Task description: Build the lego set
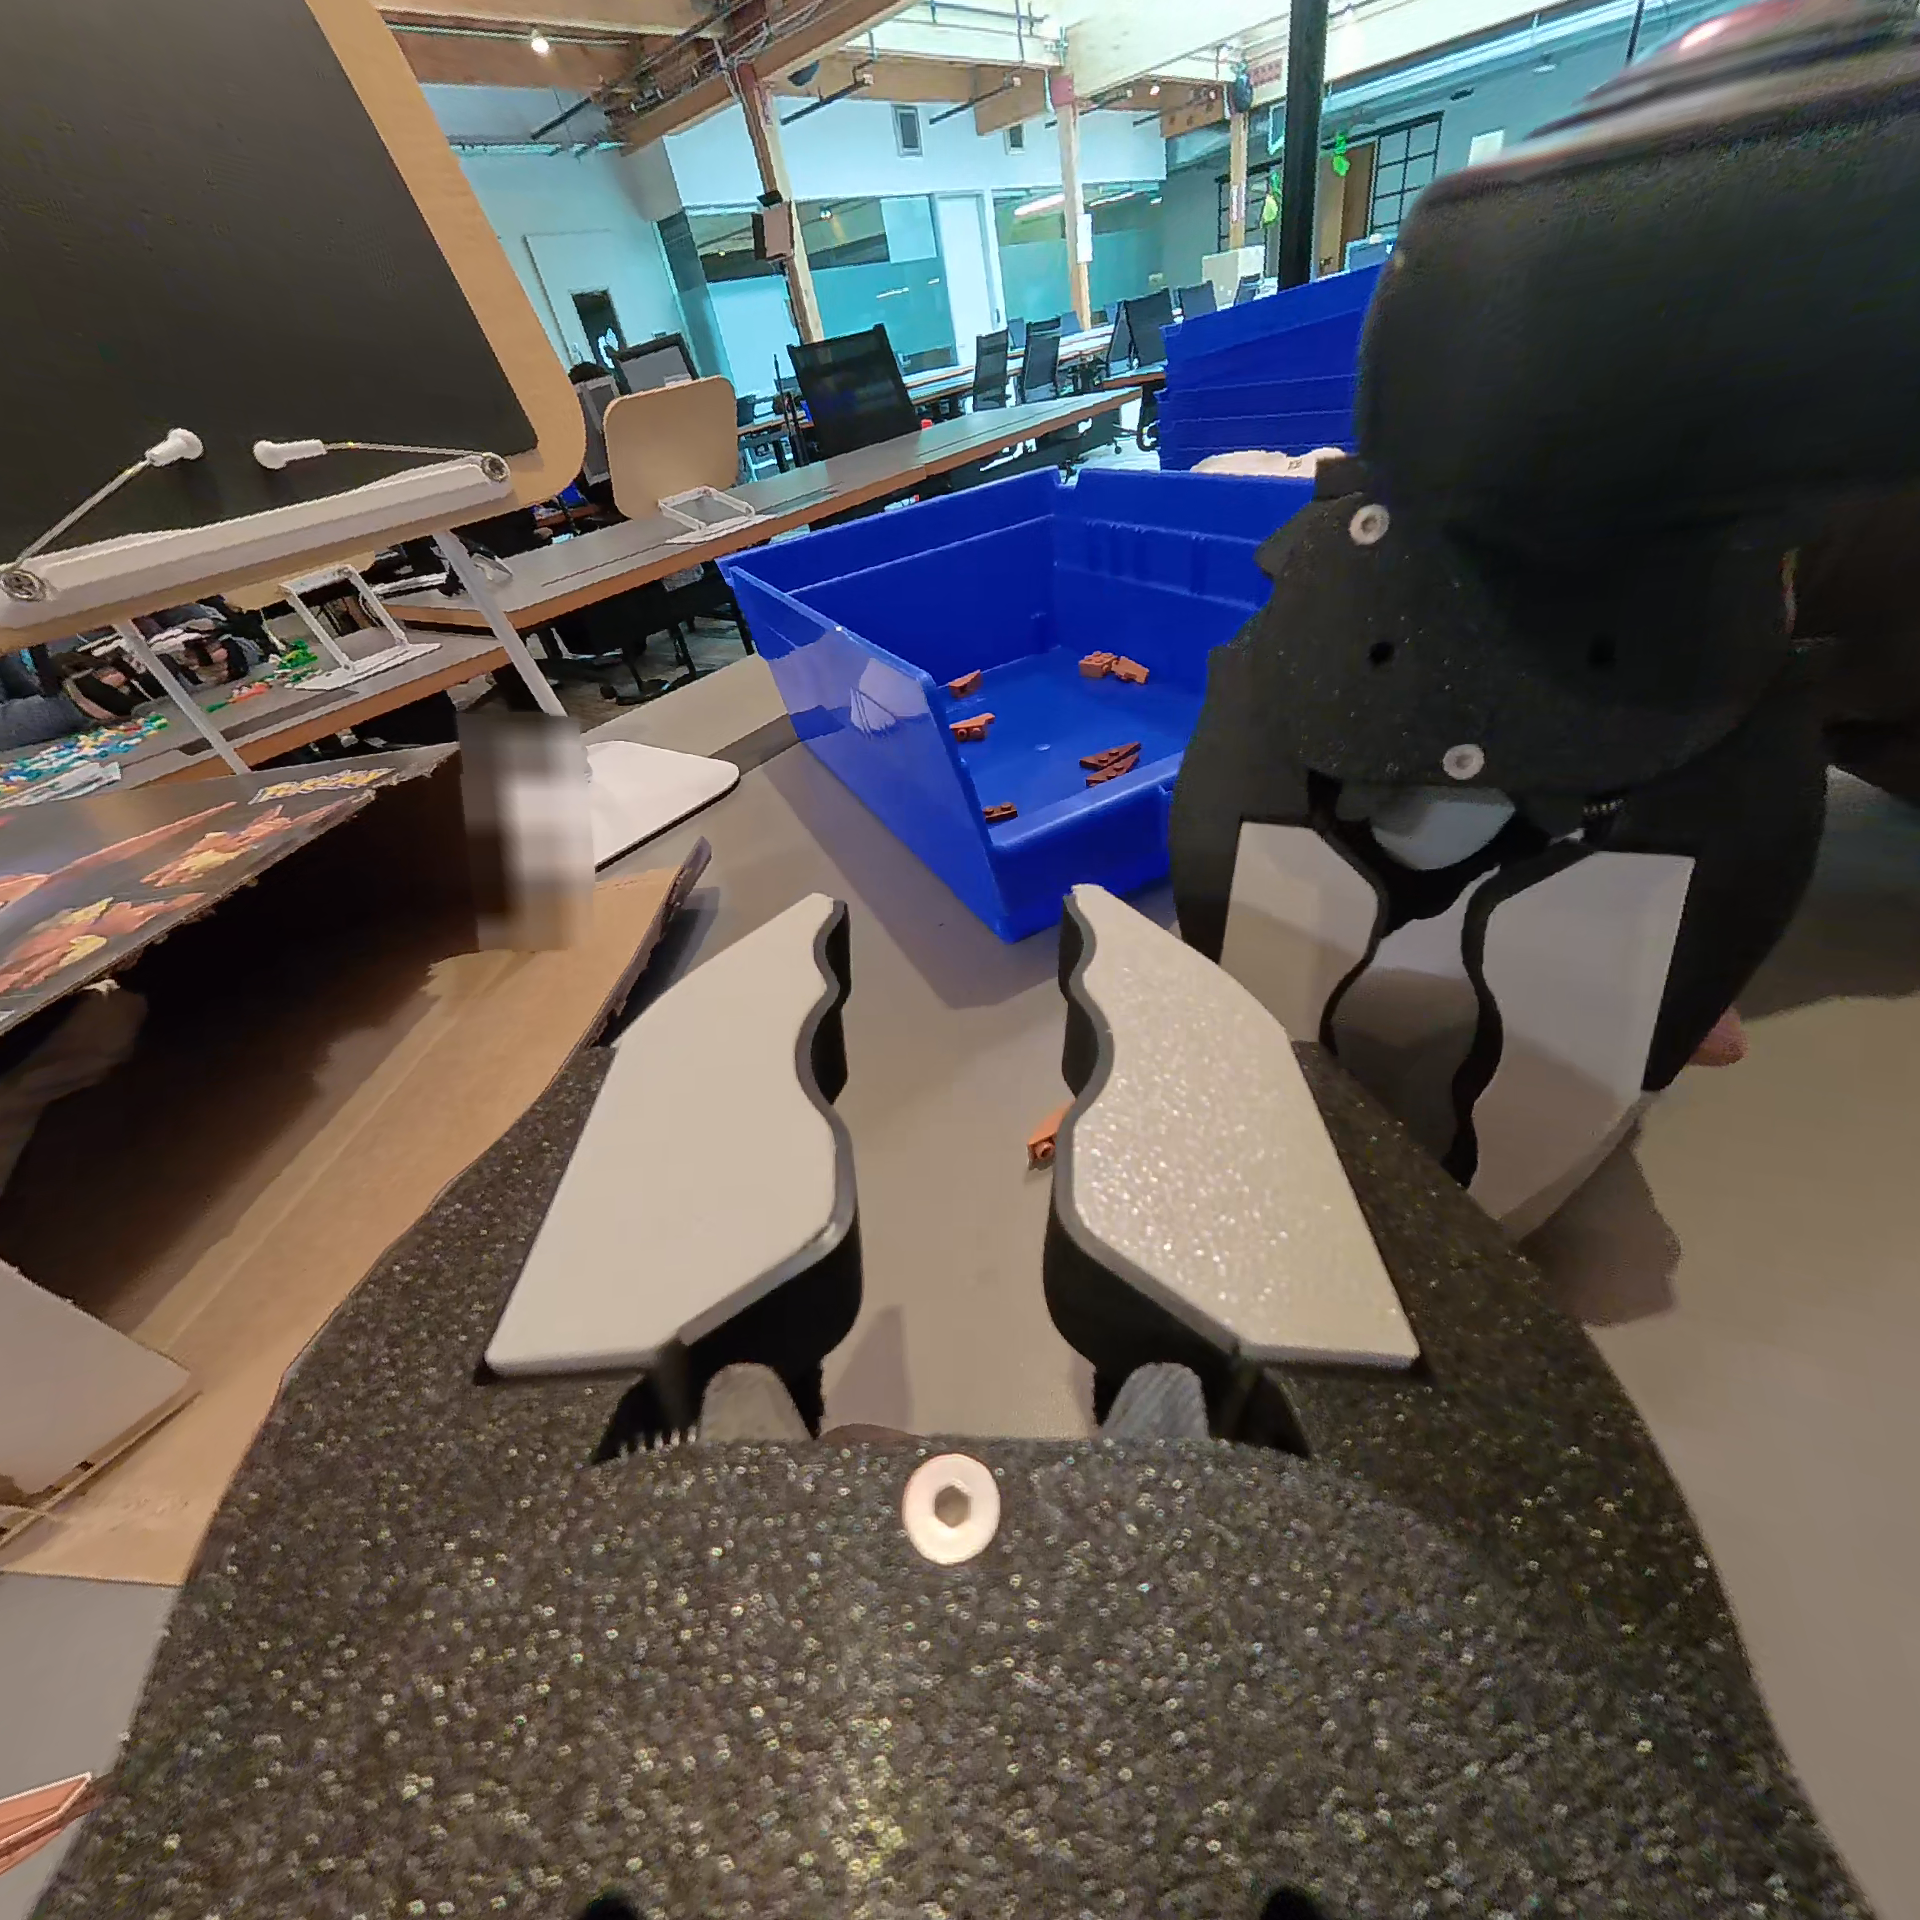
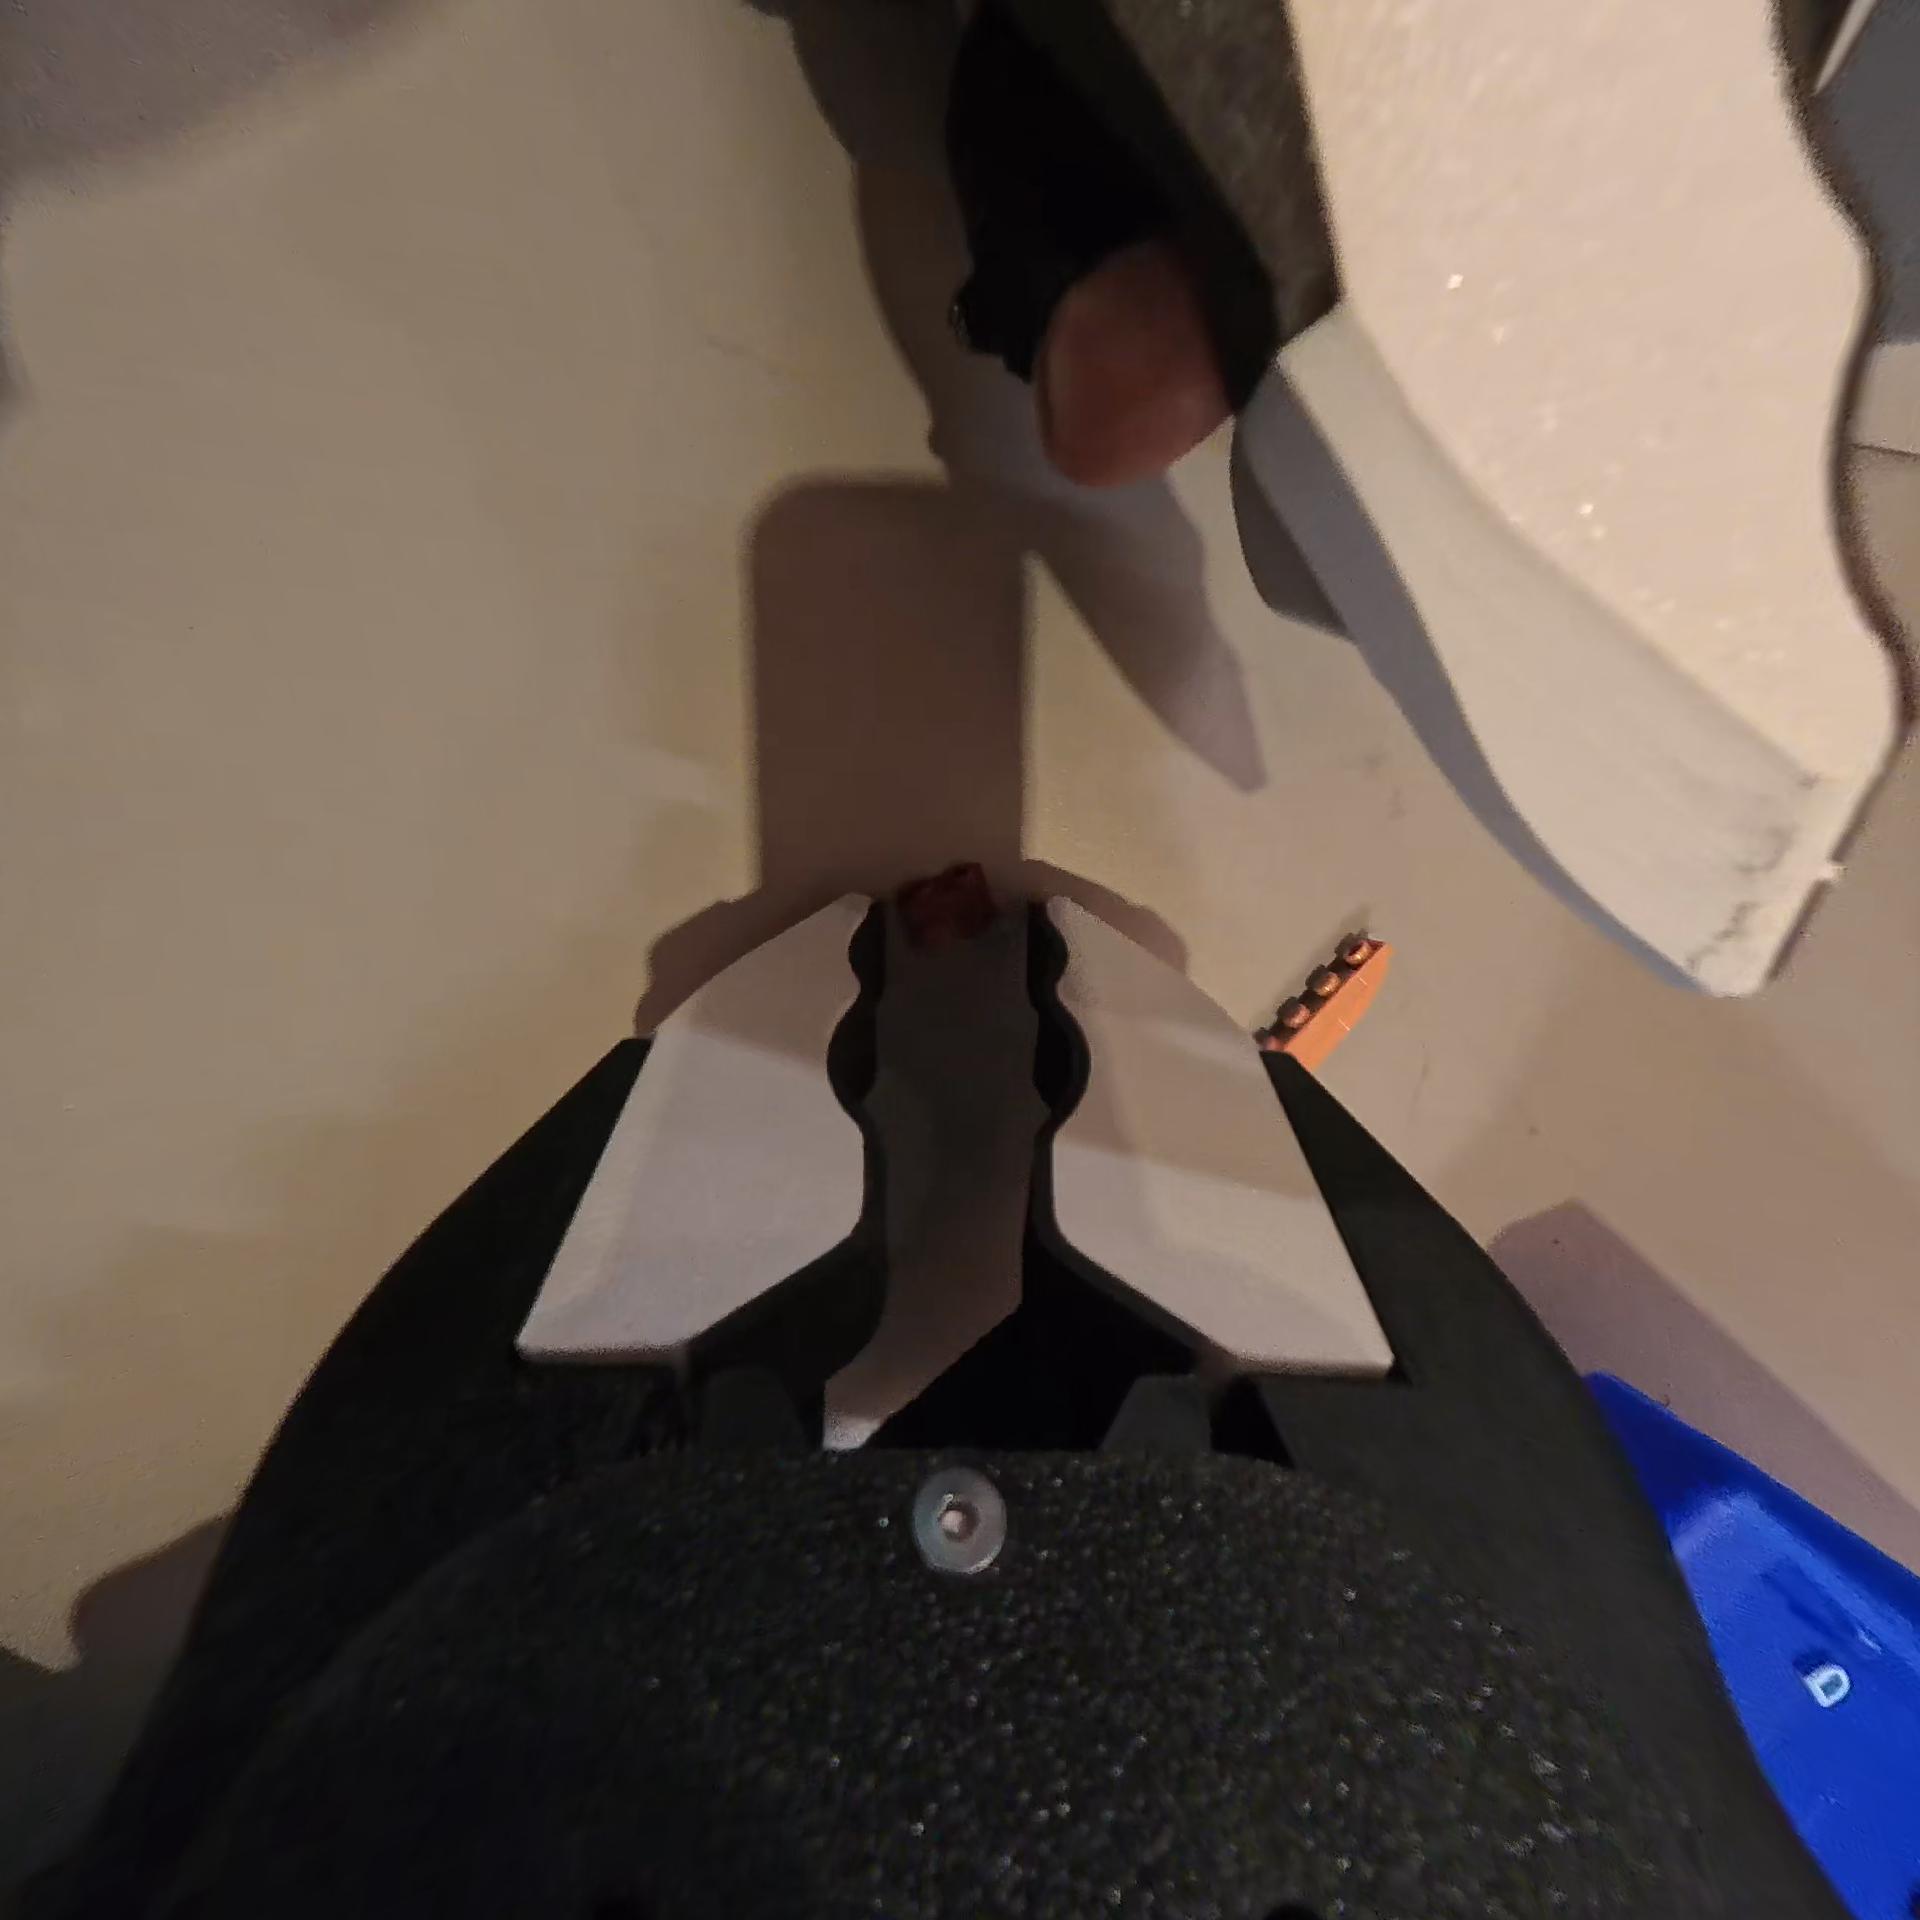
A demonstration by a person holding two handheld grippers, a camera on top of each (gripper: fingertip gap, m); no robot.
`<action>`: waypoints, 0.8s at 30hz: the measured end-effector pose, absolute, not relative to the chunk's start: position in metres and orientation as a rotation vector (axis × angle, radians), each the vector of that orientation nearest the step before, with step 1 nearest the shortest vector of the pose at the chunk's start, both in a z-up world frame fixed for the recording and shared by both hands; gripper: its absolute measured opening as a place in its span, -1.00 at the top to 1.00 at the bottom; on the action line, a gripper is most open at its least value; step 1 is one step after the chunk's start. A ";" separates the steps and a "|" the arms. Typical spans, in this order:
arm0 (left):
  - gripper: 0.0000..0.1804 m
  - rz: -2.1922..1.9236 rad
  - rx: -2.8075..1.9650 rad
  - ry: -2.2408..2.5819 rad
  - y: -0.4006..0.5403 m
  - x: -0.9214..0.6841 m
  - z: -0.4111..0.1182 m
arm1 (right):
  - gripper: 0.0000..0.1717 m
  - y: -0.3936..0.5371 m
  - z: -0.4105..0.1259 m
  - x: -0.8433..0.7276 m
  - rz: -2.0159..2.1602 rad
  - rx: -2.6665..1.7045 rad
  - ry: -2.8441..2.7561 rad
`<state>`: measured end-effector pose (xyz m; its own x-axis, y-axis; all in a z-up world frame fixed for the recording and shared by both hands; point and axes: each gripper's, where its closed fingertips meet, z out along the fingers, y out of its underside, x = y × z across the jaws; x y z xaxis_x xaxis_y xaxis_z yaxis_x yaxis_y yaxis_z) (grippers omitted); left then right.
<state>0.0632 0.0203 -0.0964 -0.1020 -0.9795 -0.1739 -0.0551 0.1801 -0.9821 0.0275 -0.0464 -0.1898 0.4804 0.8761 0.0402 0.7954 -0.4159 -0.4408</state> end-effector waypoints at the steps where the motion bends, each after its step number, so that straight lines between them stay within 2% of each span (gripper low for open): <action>1: 0.58 -1.114 -1.075 1.405 0.020 0.063 -0.096 | 0.67 -0.046 -0.186 0.030 0.266 -2.328 -1.391; 7: 0.58 -1.115 -1.080 1.400 0.021 0.063 -0.096 | 0.64 -0.028 -0.115 0.079 0.184 -2.256 -1.193; 10: 0.57 -1.112 -1.081 1.403 0.021 0.063 -0.097 | 0.70 -0.009 -0.091 0.145 0.088 -2.304 -0.899; 14: 0.58 -1.110 -1.077 1.409 0.019 0.064 -0.097 | 0.72 0.000 -0.134 0.234 -0.046 -2.565 -0.453; 17: 0.58 -1.110 -1.077 1.411 0.019 0.065 -0.097 | 0.72 -0.002 -0.165 0.256 -0.089 -2.690 -0.324; 24: 0.58 -1.114 -1.077 1.411 0.019 0.064 -0.097 | 0.68 -0.001 -0.180 0.269 -0.243 -2.789 -0.228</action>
<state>0.0643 0.0188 -0.0972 -0.1041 -0.9794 -0.1729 -0.0592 0.1796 -0.9820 0.2691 -0.0013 -0.1799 0.9726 0.1287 0.1935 0.1852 -0.9323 -0.3106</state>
